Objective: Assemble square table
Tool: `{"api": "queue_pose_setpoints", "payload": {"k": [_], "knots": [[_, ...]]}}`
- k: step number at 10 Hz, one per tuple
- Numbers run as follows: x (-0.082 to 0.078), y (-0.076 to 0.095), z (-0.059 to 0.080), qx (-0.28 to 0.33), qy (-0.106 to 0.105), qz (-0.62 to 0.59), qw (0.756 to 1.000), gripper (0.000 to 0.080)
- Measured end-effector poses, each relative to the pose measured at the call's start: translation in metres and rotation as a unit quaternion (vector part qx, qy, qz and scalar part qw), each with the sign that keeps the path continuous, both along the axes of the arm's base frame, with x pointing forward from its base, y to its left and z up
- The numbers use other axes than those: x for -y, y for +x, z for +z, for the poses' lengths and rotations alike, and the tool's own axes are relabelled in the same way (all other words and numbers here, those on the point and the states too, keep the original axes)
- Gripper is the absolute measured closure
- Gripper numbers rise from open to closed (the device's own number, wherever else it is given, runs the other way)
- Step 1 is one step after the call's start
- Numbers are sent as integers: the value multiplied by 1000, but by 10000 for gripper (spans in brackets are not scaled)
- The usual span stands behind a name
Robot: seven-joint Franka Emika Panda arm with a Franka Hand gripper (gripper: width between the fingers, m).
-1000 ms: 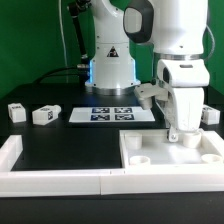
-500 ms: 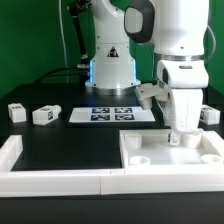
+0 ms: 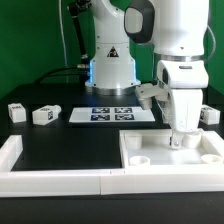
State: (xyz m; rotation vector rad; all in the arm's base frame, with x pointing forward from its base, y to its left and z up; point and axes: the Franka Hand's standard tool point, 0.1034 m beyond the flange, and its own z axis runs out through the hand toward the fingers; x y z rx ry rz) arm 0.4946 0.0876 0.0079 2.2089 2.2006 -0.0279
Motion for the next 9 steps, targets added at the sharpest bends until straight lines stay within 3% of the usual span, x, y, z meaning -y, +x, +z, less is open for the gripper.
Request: {"api": "queue_pose_setpoints", "payload": {"k": [4, 5, 7, 9], "knots": [[0, 0, 0, 0, 0, -1, 1000, 151], [-5, -5, 10, 8, -2, -40, 999, 151], [-30, -17, 38, 15, -15, -125, 992, 151], [-56, -19, 54, 12, -32, -212, 977, 151]]}}
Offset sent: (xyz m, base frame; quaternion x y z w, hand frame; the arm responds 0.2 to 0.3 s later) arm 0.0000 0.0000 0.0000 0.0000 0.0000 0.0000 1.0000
